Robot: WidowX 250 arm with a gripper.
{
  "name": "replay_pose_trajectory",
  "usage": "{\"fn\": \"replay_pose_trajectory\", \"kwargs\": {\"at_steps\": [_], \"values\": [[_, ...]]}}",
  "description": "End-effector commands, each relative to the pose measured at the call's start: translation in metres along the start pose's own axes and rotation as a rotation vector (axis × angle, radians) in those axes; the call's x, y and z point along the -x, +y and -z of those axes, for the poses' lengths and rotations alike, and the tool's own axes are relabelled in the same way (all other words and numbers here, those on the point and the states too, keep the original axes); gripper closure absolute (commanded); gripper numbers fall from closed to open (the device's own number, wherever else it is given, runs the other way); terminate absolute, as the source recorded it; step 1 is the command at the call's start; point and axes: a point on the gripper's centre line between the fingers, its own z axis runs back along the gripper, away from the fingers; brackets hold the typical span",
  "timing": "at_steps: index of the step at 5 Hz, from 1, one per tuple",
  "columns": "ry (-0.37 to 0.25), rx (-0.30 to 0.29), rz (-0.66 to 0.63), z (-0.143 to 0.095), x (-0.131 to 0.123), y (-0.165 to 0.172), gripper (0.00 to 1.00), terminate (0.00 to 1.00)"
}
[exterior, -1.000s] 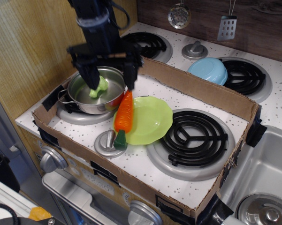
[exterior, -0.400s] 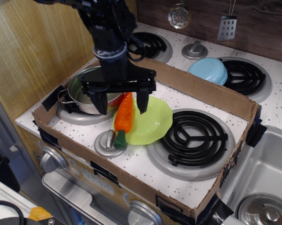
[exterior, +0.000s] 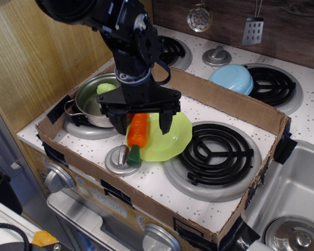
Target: Take carrot off plate
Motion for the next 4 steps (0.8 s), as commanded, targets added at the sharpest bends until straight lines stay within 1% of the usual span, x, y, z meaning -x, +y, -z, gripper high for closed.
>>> {"fn": "replay_pose_trajectory", "kwargs": {"at_steps": [1,2,3,4], "values": [[-0.007,-0.006,-0.034,0.005,-0.005,0.01,0.0,0.0],[0.014,0.011,-0.033,0.015,-0.006,0.02,0.0,0.0],[0.011,0.019,-0.029,0.023,-0.007,0.025,0.0,0.0],[0.0,0.041,-0.033,0.031,-0.005,0.029,0.0,0.0]]}}
